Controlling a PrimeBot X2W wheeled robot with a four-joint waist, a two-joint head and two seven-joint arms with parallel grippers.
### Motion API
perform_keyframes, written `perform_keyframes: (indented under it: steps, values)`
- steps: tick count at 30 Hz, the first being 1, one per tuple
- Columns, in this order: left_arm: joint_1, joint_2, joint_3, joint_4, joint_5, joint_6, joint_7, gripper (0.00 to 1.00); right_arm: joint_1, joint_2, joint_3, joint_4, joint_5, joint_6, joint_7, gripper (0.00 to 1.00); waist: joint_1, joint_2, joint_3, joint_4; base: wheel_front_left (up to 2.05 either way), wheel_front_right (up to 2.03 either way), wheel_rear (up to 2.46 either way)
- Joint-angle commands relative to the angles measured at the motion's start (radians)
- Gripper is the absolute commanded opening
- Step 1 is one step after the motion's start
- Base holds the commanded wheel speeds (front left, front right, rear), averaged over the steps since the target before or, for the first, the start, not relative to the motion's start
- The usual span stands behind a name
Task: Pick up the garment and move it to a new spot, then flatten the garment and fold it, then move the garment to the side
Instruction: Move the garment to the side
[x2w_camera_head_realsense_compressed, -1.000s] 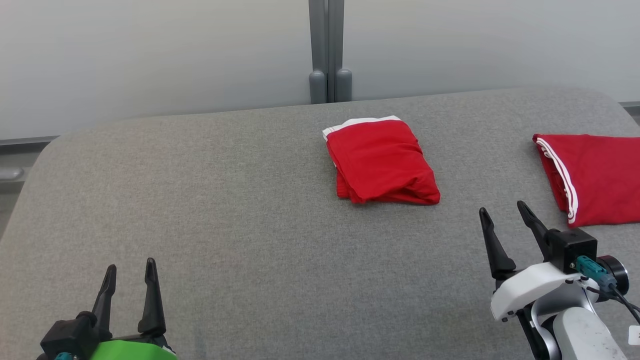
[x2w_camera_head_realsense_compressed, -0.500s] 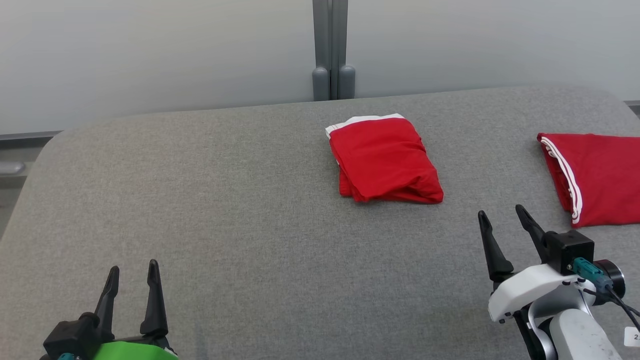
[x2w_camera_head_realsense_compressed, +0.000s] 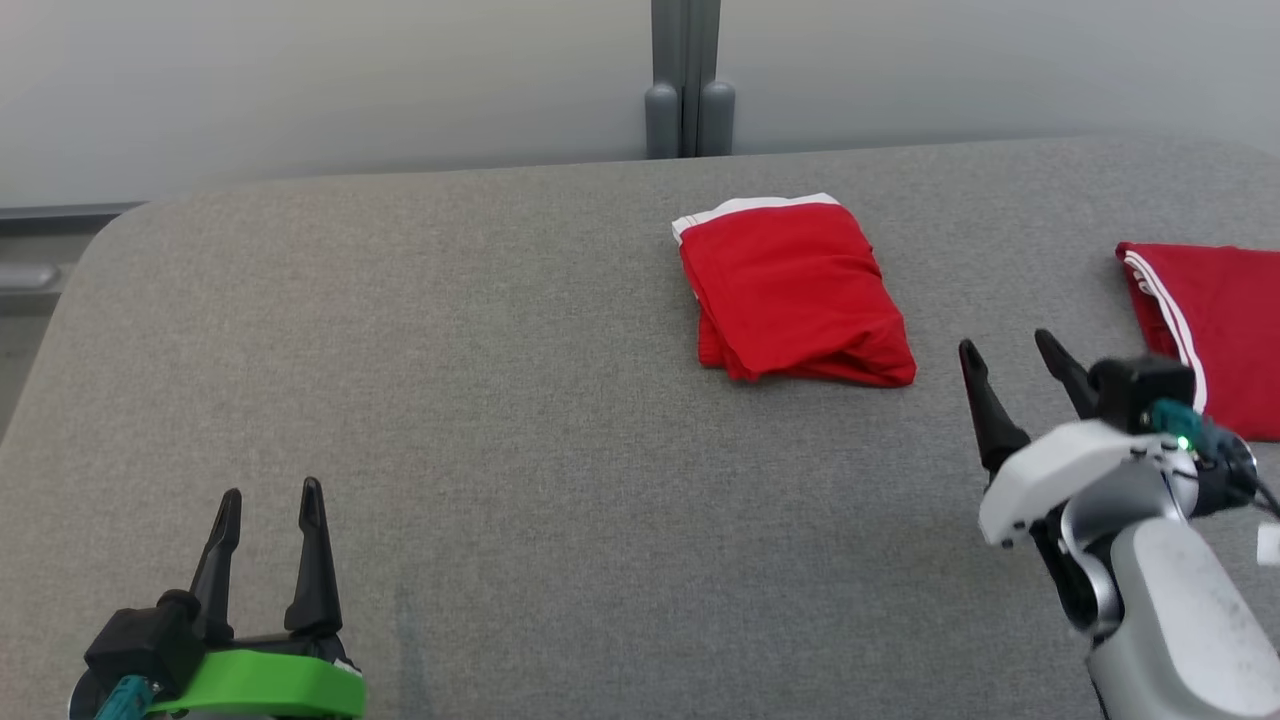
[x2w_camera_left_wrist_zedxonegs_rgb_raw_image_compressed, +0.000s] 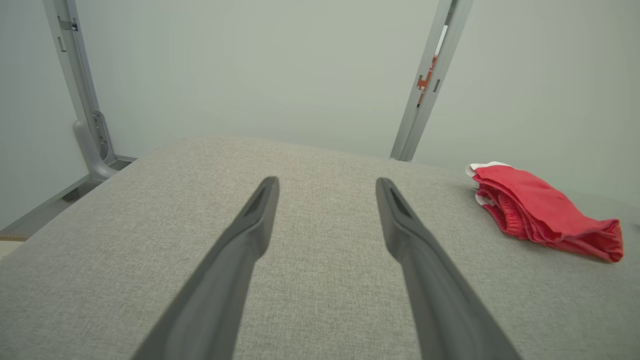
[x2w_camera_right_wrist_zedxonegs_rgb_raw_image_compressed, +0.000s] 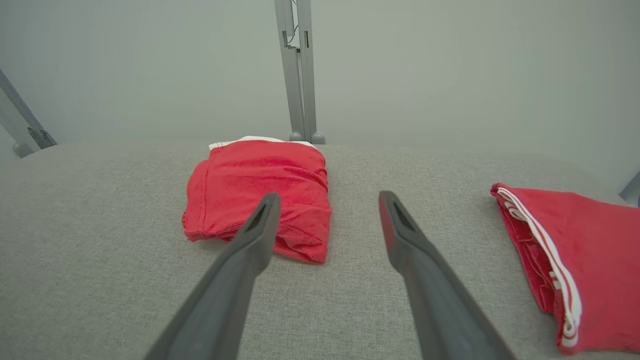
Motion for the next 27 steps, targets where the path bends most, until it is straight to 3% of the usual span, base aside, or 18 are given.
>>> perform_keyframes:
  steps: [1, 6, 13, 20, 27]
  values:
    - [-0.023, -0.003, -0.001, -0.009, 0.001, -0.001, -0.003, 1.00, -0.060, -0.006, -0.002, 0.018, 0.030, -0.001, 0.060, 1.00, 0.0000, -0.0001, 0.037, 0.025, 0.00, 0.00, 0.00]
    - [-0.062, -0.015, -0.019, -0.034, 0.006, -0.002, -0.003, 1.00, -0.260, -0.033, -0.011, 0.142, 0.148, -0.001, 0.286, 1.00, 0.0000, -0.0001, 0.110, 0.073, 0.00, 0.00, 0.00]
    - [-0.124, -0.028, -0.059, -0.054, 0.001, -0.002, -0.003, 1.00, -0.492, -0.078, -0.034, 0.379, 0.195, -0.001, 0.454, 1.00, 0.0000, -0.0001, 0.207, 0.158, 0.00, 0.00, 0.00]
    - [-0.166, -0.034, -0.092, -0.075, -0.009, -0.003, -0.003, 1.00, -0.620, -0.111, -0.055, 0.556, 0.124, -0.001, 0.490, 1.00, 0.0000, -0.0001, 0.267, 0.218, 0.00, 0.00, 0.00]
    - [-0.178, -0.036, -0.109, -0.071, -0.012, -0.003, -0.003, 1.00, -0.639, -0.111, -0.090, 0.707, 0.061, -0.001, 0.480, 1.00, 0.0000, -0.0001, 0.274, 0.239, 0.00, 0.00, 0.00]
